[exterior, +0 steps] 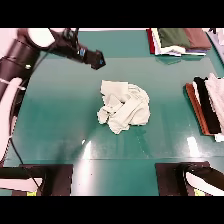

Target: Fold the shirts.

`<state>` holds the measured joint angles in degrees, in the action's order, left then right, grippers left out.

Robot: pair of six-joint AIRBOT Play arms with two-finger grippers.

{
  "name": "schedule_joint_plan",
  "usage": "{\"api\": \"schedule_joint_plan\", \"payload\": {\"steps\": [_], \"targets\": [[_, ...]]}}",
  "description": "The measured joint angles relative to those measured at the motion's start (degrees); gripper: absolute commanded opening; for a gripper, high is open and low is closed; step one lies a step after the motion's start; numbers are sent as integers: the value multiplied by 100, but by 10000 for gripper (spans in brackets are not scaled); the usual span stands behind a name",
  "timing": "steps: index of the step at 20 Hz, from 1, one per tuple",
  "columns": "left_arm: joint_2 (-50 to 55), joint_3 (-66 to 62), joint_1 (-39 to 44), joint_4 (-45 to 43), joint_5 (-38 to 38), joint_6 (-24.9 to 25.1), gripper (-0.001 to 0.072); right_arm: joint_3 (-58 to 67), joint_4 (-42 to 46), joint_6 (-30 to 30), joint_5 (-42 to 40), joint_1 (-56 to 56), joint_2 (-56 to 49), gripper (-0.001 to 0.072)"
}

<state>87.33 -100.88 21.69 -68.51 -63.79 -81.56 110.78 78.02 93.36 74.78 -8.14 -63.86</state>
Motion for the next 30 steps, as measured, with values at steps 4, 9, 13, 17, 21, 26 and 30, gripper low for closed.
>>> {"api": "schedule_joint_plan", "payload": {"steps": [4, 9, 13, 17, 21, 26, 30], "targets": [[520, 844, -433, 352, -72, -140, 622, -9, -2, 0, 199, 0, 0, 267], [780, 1759, -479, 1165, 315, 127, 622, -9, -31, 2, 304, 0, -4, 267], [874, 1996, -140, 1639, 870, 415, 622, -9, -44, 26, 378, 0, -111, 267], [990, 2057, 280, 1810, 1456, 494, 621, -13, -48, 85, 481, 0, -295, 267], [1027, 2076, 564, 1803, 1998, 511, 620, -13, -52, 146, 520, -4, -389, 267], [1045, 2081, 675, 1493, 2267, 380, 620, -13, -55, 219, 669, -4, -409, 266], [1200, 2081, 791, 1399, 2184, 278, 284, -13, -55, 284, 741, -4, -411, 266]]}}
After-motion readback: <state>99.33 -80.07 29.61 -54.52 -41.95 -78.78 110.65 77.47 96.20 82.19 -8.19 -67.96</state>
